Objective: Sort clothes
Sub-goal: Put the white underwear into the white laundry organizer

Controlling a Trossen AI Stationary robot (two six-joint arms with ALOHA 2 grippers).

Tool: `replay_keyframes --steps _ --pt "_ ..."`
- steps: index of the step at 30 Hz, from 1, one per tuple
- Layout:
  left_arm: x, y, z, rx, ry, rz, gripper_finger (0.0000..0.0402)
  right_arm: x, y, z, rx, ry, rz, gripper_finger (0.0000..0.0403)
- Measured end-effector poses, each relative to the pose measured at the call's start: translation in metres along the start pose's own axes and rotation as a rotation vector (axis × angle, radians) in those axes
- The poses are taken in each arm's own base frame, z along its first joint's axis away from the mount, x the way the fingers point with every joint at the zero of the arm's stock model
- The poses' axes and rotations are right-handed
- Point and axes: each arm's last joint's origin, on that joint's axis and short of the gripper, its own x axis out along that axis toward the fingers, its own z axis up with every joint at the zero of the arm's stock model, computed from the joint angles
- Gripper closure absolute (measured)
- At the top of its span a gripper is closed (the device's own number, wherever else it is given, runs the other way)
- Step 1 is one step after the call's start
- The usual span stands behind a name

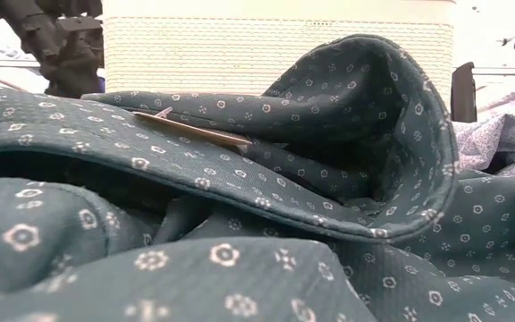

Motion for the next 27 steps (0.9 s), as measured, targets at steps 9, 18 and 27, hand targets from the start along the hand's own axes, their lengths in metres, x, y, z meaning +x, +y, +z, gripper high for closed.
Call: replay_keyframes --steps 9,18,27 --pt "0.013 -0.02 -0.012 -0.074 0.18 -0.083 0.0318 0.0 0.0 0.0 -0.008 0.005 0.001 0.0227" --pt "0.01 -0.033 -0.047 -0.186 0.477 -0.015 0.0318 0.004 0.001 -0.003 -0.071 0.02 0.01 0.0227" --pt "0.001 -0.042 -0.069 -0.214 0.756 -0.052 0.0318 0.032 -0.006 -0.024 -0.05 0.106 0.019 0.0227"
